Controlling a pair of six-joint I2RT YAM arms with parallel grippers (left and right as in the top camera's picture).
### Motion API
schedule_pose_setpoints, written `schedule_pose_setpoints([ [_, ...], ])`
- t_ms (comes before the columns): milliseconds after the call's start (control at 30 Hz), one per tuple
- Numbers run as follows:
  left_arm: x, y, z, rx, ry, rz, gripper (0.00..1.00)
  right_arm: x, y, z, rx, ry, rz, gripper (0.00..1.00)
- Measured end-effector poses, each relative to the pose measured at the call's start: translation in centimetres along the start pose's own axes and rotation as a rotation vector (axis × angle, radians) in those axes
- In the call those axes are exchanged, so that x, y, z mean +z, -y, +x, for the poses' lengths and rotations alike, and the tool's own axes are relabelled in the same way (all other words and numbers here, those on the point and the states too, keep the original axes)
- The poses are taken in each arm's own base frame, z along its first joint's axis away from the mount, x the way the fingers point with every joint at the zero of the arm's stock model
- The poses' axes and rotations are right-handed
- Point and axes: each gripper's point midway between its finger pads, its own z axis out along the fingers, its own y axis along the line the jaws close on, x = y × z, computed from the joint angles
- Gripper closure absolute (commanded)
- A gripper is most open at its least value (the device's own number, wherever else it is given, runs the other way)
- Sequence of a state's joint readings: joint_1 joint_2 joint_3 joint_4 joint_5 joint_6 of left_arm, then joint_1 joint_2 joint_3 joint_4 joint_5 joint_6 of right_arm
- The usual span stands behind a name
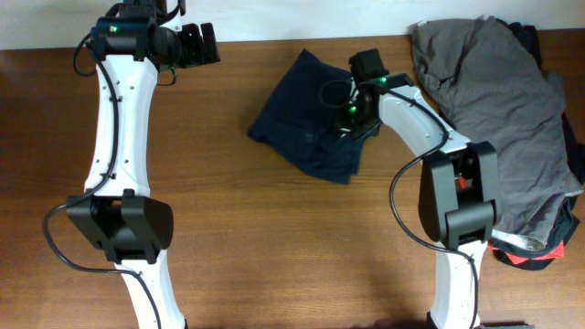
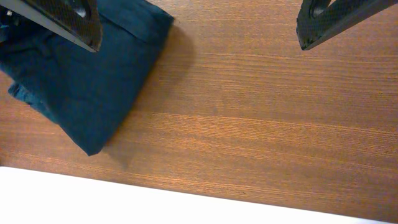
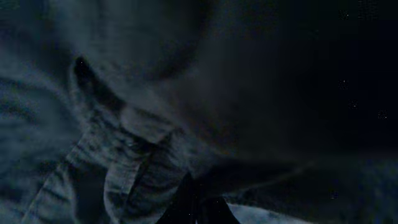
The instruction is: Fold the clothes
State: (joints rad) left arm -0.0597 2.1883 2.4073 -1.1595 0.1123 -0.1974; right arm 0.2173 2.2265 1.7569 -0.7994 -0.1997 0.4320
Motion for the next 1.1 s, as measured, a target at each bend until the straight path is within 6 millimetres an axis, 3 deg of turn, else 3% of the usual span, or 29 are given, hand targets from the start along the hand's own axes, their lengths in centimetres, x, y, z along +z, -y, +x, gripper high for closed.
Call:
schedule_pose_setpoints([
  [233,0.0,0.0,0.1,0.0,-0.002,0.0,0.01,1.9,1.9,0.4,0.009,0.021,0.028,0.96],
  [567,0.0,-0.1,0.5,-0.003,-0.021,-0.005,0.01,2.2,1.5,0.4,-0.093,0.035,0.033,0.96],
  [700,0.0,-0.1,0.5,-0.003,-0.022,-0.005,0.01,2.6,0.0,0.9,-0.249,0.049,0.052,0.96],
  [833,0.0,-0.1,0.6,-0.003,-0.023,-0.005,0.01,3.2,-3.0,2.5,-0.417,0.04,0.045,0.96],
  [900,0.0,-0.1,0.6,-0.003,-0.025,-0.005,0.01,3.6,-5.3,4.3,-0.518,0.02,0.032,0.96],
  [1100,0.0,-0.2,0.6,-0.003,-0.025,-0.006,0.01,2.3,-7.3,6.7,-0.615,-0.069,0.028,0.96],
])
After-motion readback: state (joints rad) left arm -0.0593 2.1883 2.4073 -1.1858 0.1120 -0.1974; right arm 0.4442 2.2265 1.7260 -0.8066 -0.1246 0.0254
